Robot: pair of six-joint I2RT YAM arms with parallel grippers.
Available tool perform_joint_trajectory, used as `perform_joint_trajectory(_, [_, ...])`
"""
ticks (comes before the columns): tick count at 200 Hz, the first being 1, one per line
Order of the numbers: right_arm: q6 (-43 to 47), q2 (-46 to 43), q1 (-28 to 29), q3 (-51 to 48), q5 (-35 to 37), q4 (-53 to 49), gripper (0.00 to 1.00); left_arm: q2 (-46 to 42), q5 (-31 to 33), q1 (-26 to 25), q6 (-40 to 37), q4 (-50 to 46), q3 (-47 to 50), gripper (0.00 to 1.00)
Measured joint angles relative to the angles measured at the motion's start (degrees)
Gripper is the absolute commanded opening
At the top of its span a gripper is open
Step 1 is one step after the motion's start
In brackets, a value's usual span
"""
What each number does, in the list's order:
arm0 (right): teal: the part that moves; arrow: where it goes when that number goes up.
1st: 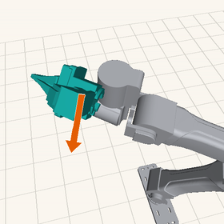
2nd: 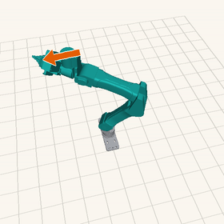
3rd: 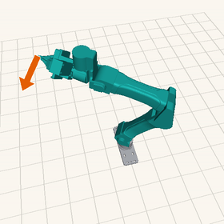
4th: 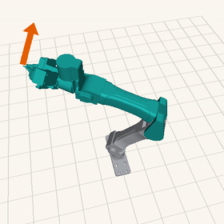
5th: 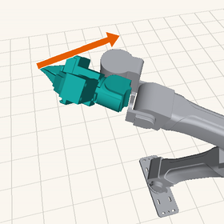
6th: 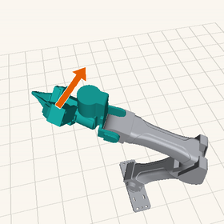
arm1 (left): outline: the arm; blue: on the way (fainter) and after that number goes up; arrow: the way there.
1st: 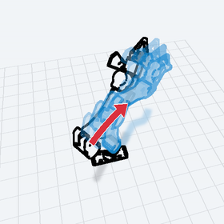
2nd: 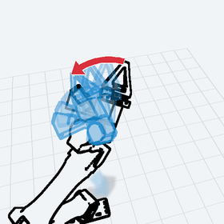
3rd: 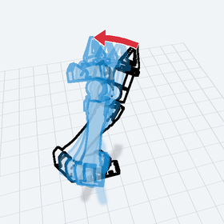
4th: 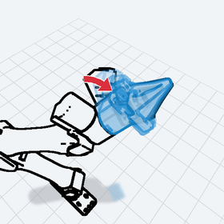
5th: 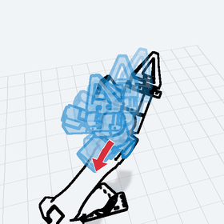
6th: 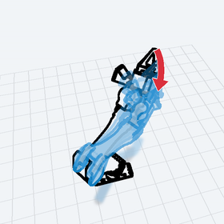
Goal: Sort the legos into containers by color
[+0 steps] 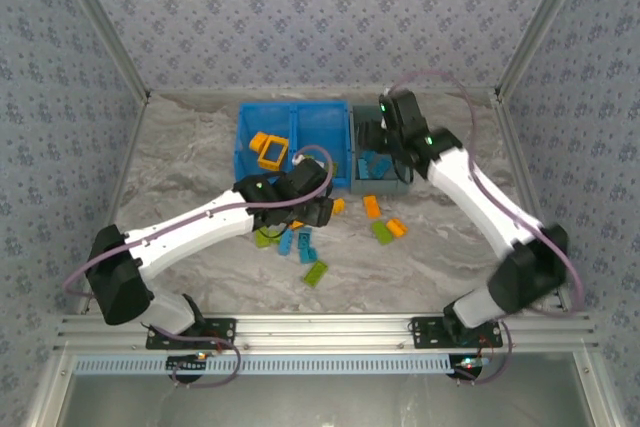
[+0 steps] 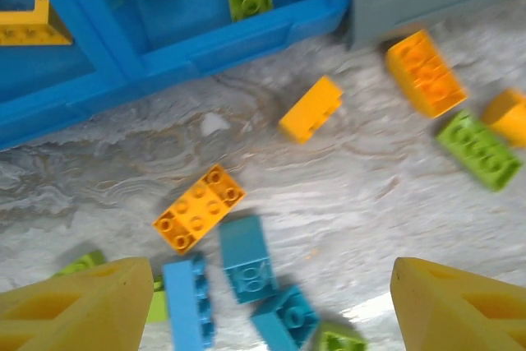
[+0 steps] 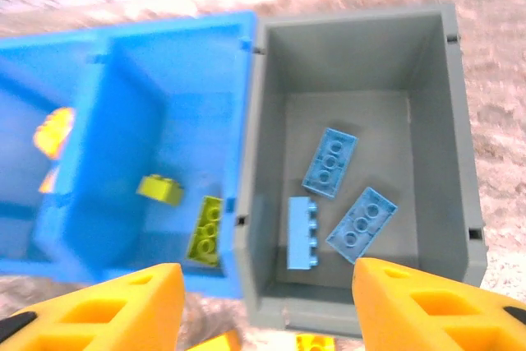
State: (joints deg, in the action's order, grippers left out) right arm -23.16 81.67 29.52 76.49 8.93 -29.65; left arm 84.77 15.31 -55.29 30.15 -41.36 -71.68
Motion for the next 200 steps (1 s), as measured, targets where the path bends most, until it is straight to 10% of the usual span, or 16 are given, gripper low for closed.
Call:
perform_joint_trajectory(77, [-4.9, -38.7, 20.7, -40.3, 4.8, 5.5, 0.64, 14.3, -5.7, 1.9, -15.4, 1.3, -4.3, 0.8])
perform_joint_trajectory(151, [-8.4, -55.0, 21.8, -40.7, 8.7, -4.2, 0.66, 29.2, -5.6, 2.5, -20.6, 5.0, -14.4, 0.77])
perform_joint_trajectory(200, [-9.0, -54.5, 21.8, -40.2, 8.7, -5.4, 0.65, 32.9, -6.4, 4.5, -21.4, 5.6, -16.0, 0.51])
